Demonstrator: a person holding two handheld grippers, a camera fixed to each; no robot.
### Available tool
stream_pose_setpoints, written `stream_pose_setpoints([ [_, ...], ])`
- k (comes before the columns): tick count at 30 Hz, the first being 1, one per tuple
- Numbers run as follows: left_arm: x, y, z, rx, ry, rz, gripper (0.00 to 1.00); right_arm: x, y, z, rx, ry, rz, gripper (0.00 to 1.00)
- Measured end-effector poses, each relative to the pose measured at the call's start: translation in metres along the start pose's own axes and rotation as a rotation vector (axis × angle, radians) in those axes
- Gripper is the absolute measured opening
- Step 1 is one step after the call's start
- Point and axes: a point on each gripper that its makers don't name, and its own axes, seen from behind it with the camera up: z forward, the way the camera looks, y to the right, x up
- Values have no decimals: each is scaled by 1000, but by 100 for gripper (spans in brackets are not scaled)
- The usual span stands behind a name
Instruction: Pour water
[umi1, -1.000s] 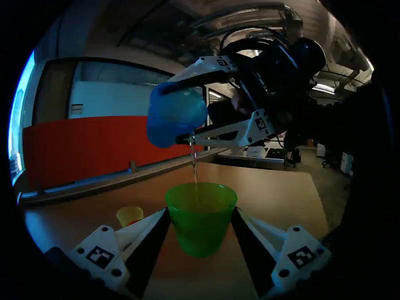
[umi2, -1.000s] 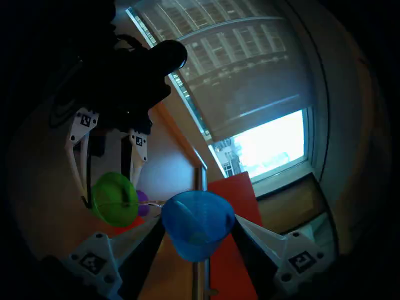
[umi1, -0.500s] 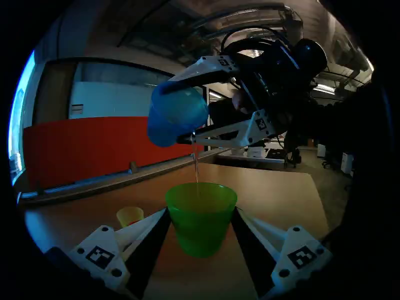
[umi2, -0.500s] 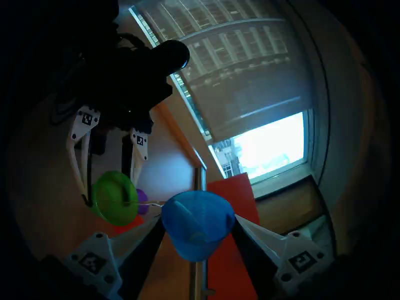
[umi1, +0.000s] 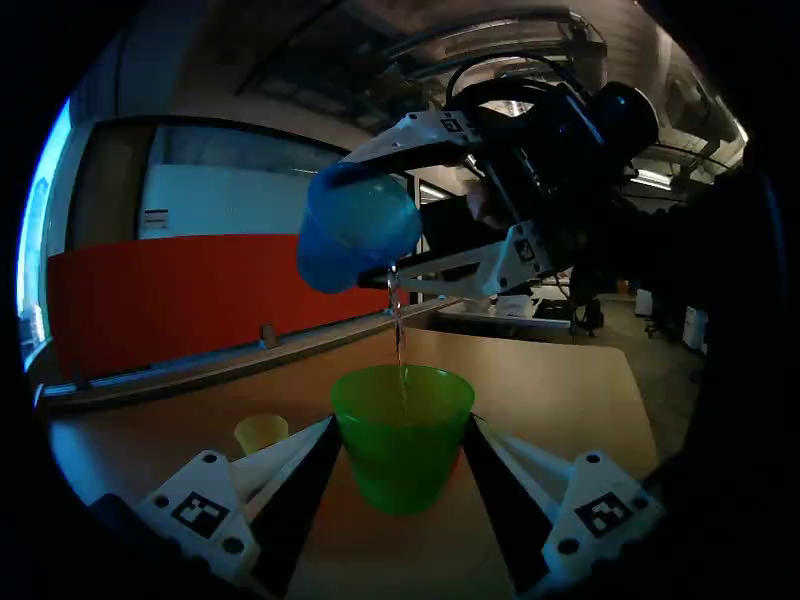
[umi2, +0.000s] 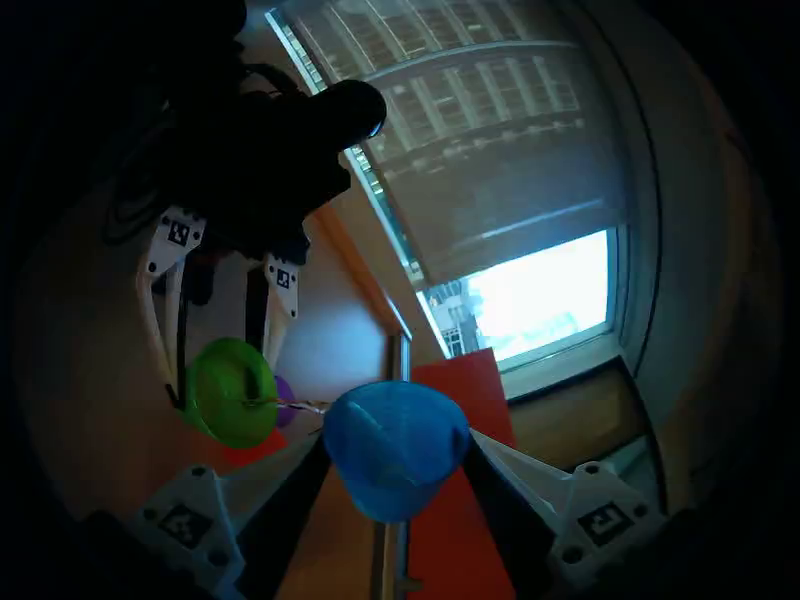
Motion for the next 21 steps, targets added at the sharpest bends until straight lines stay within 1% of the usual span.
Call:
stream_pose_setpoints([
  [21,1,1,0,0,2,1,83,6,2,-3,-9,14,-28,90],
])
